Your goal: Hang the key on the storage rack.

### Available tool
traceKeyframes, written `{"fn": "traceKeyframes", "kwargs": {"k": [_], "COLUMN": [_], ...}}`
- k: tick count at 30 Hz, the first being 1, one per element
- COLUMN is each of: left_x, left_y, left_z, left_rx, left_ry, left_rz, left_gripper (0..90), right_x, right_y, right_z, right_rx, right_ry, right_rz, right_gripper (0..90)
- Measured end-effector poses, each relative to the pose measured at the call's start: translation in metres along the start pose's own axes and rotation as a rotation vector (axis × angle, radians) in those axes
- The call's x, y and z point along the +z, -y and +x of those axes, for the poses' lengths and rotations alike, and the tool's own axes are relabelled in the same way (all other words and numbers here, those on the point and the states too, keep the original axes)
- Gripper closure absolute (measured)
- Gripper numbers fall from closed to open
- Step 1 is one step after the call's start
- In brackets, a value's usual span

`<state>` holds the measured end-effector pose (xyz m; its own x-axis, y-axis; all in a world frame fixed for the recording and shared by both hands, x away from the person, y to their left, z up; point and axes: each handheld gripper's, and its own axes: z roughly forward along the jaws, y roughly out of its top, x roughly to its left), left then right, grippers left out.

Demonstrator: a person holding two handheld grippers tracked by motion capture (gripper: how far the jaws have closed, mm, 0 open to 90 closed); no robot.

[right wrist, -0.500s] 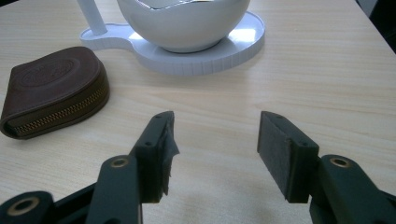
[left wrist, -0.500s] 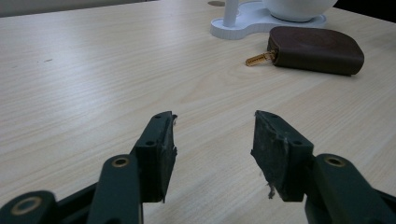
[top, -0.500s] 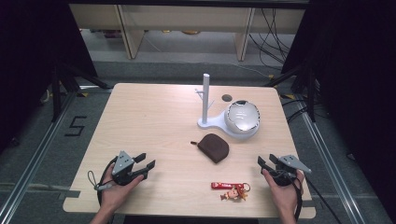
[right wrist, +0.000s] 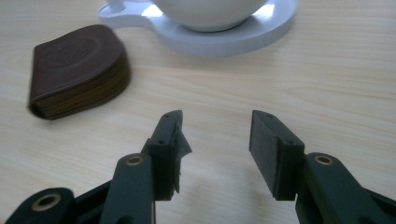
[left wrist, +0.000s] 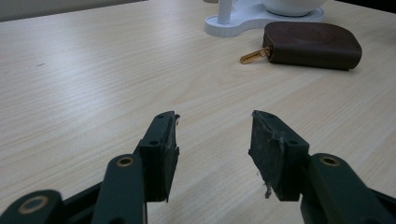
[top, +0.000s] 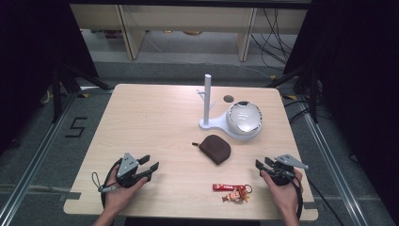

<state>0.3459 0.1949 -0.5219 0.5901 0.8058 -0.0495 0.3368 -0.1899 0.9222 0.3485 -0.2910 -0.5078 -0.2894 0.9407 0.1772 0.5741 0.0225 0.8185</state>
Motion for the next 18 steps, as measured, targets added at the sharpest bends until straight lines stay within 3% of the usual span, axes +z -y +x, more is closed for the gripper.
{"fn": "traceKeyframes", "kwargs": {"k": [1,2,5,10,12,13,18], "left_x": [0.000,0.000,0.001,0.002,0.001,0.002,0.002], "left_y": [0.000,0.000,0.000,0.000,0.000,-0.001,-0.001], "left_z": [0.000,0.000,-0.001,-0.001,-0.001,-0.001,-0.001], "left_rx": [0.001,0.001,0.012,0.012,0.010,0.012,0.019], "left_ry": [0.004,0.004,0.006,0.013,0.010,0.013,0.007], "left_rz": [0.003,0.003,0.006,0.008,0.017,0.017,0.023], "left_gripper": [49.6,49.5,49.2,48.7,48.6,48.6,48.6], "right_x": [0.002,0.003,0.006,0.020,0.025,0.029,0.045], "right_y": [-0.007,-0.011,-0.019,-0.045,-0.049,-0.056,-0.069], "right_z": [0.004,0.007,0.012,0.025,0.026,0.030,0.037], "right_rx": [-0.052,-0.062,-0.058,-0.064,-0.084,-0.067,-0.076], "right_ry": [-0.018,-0.024,-0.049,-0.100,-0.109,-0.102,-0.148], "right_rz": [0.029,0.046,0.078,0.210,0.208,0.266,0.322], "right_gripper": [55.2,55.2,55.2,54.0,53.6,52.5,50.7]}}
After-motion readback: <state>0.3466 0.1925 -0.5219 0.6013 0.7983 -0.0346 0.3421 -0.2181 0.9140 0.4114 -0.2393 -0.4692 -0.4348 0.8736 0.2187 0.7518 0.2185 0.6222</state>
